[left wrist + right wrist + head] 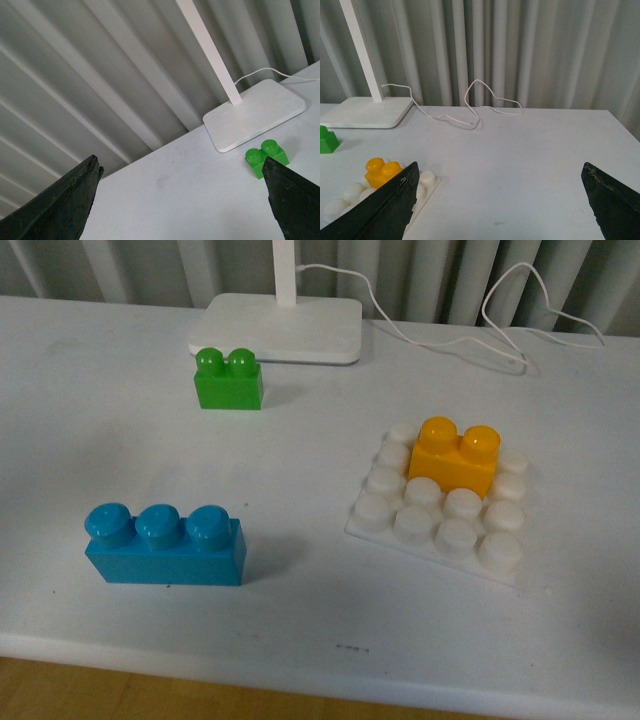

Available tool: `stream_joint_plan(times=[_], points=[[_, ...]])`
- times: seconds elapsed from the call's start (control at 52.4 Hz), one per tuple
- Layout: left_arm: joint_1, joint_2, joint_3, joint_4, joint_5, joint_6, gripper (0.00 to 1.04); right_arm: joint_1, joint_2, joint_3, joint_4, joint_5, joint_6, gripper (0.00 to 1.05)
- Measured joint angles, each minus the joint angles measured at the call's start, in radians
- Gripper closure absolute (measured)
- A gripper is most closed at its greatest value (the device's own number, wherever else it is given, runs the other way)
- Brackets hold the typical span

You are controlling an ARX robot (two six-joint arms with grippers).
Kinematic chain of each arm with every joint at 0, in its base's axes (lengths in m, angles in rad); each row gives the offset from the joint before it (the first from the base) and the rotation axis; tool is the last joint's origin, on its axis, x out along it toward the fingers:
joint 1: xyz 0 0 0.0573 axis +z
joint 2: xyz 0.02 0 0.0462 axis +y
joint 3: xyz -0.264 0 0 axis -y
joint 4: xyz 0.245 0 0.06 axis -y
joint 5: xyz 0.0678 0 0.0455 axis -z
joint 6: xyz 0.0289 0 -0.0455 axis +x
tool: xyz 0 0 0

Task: Insert yellow block into base center

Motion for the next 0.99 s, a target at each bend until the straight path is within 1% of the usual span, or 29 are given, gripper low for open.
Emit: stream_joint_plan(times=[0.153,0.191,0.229,0.306,0.325,0.363,0.439,0.477,0.592,0.707,0.726,0.764,0.783,0.859,0.993], points=[[0.003,-0.019,-0.003,-0.005,-0.014,-0.059,0.07,0.000,0.000,0.000,0.000,0.000,0.000,0.09],[0.006,-0.026,-0.008,-0.028,-0.049,-0.154,0.14,0.000,0.000,0.000,0.000,-0.001,0.000,0.09],[0.016,-0.038,-0.023,-0.030,-0.045,-0.232,0.19,0.000,0.000,0.000,0.000,0.000,0.000,0.09],[0.052,-0.084,-0.081,-0.029,-0.019,-0.428,0.34,0.000,0.000,0.000,0.000,0.000,0.000,0.09],[0.067,-0.102,-0.102,-0.027,-0.008,-0.480,0.39,0.000,0.000,0.000,0.000,0.000,0.000,0.09],[0.087,-0.124,-0.129,-0.025,0.010,-0.523,0.46,0.000,0.000,0.000,0.000,0.000,0.000,0.09],[0.127,-0.170,-0.184,-0.021,0.043,-0.588,0.62,0.000,0.000,0.000,0.000,-0.001,0.000,0.09],[0.151,-0.200,-0.214,-0.021,0.067,-0.607,0.73,0.000,0.000,0.000,0.000,-0.001,0.000,0.09],[0.198,-0.267,-0.274,-0.021,0.120,-0.621,1.00,0.000,0.000,0.000,0.000,0.000,0.000,0.09],[0.238,-0.331,-0.320,-0.038,0.150,-0.632,1.01,0.000,0.000,0.000,0.000,-0.001,0.000,0.09],[0.252,-0.344,-0.327,-0.044,0.170,-0.632,1.01,0.000,0.000,0.000,0.000,-0.001,0.000,0.09],[0.299,-0.367,-0.338,-0.055,0.242,-0.634,1.01,0.000,0.000,0.000,0.000,0.000,0.000,0.09],[0.314,-0.376,-0.343,-0.059,0.253,-0.634,1.01,0.000,0.000,0.000,0.000,0.000,0.000,0.09],[0.347,-0.406,-0.358,-0.074,0.257,-0.636,1.01,0.000,0.000,0.000,0.000,0.000,0.000,0.09],[0.349,-0.457,-0.380,-0.103,0.263,-0.636,1.01,0.000,0.000,0.000,0.000,-0.001,0.000,0.09]])
